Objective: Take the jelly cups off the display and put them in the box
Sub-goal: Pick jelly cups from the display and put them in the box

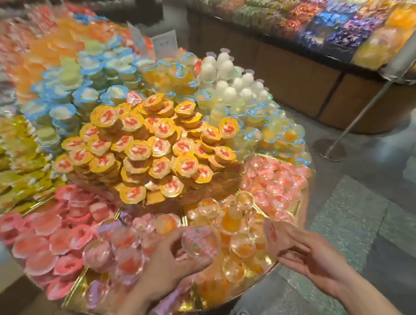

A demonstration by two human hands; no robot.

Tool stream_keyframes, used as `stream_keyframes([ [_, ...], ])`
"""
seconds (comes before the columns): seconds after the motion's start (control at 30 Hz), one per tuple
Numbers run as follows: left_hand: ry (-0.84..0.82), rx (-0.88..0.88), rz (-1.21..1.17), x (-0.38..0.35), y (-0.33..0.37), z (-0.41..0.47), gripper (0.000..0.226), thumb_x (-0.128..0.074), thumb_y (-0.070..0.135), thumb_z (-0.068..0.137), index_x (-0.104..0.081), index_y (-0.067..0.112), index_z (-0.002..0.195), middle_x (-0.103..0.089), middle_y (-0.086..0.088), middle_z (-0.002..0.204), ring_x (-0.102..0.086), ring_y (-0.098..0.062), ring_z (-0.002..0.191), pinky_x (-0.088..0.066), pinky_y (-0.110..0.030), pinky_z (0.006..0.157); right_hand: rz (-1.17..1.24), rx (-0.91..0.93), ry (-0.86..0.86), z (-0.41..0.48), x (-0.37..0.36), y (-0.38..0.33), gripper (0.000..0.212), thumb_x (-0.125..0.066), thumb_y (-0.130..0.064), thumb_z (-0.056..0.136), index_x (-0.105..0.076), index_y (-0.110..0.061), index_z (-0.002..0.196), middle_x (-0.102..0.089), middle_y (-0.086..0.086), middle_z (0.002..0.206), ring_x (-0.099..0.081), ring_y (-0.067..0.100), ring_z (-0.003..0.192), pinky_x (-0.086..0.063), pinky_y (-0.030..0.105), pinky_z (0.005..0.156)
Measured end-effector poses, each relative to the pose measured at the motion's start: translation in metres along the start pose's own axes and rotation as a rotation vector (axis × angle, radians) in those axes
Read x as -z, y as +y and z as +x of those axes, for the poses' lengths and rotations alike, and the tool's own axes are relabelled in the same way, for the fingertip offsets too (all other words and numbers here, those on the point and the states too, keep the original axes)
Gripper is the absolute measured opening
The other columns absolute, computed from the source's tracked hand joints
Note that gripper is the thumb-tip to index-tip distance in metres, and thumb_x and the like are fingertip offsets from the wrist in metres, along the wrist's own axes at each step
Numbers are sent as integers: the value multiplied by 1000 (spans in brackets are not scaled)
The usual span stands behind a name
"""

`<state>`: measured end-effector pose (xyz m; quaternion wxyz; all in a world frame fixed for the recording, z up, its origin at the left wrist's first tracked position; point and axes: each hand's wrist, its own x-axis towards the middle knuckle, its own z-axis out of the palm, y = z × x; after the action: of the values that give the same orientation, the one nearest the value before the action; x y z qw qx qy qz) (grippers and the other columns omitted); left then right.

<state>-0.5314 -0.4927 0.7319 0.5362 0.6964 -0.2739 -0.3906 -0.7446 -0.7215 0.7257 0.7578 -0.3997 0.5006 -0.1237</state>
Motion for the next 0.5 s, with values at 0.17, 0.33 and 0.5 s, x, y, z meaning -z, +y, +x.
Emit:
stream_keyframes([
  [0.17,156,29,-97,-40,-8,8,63,-87,22,64,-62,29,122,-70,23,116,-64,3,108,-49,-9,84,-143,-24,-63,39,33,-32,29,-69,-21,90,-71,-6,114,-69,17,99,-65,31,91,-63,37,71],
  [0.33,249,47,-116,-67,-3,13,68,-88,9,67,-60,30,125,-68,30,113,-64,7,107,-52,-12,85,-248,14,-44,72,48,-50,25,-73,-14,87,-69,-2,109,-73,14,86,-70,22,68,-60,32,61],
  [0.5,281,66,-111,-73,-3,16,76,-89,21,61,-58,25,131,-70,20,118,-65,-2,112,-51,-21,97,-373,84,67,101,52,-51,56,-82,-17,81,-51,-10,127,-73,20,102,-74,33,81,-59,42,71],
])
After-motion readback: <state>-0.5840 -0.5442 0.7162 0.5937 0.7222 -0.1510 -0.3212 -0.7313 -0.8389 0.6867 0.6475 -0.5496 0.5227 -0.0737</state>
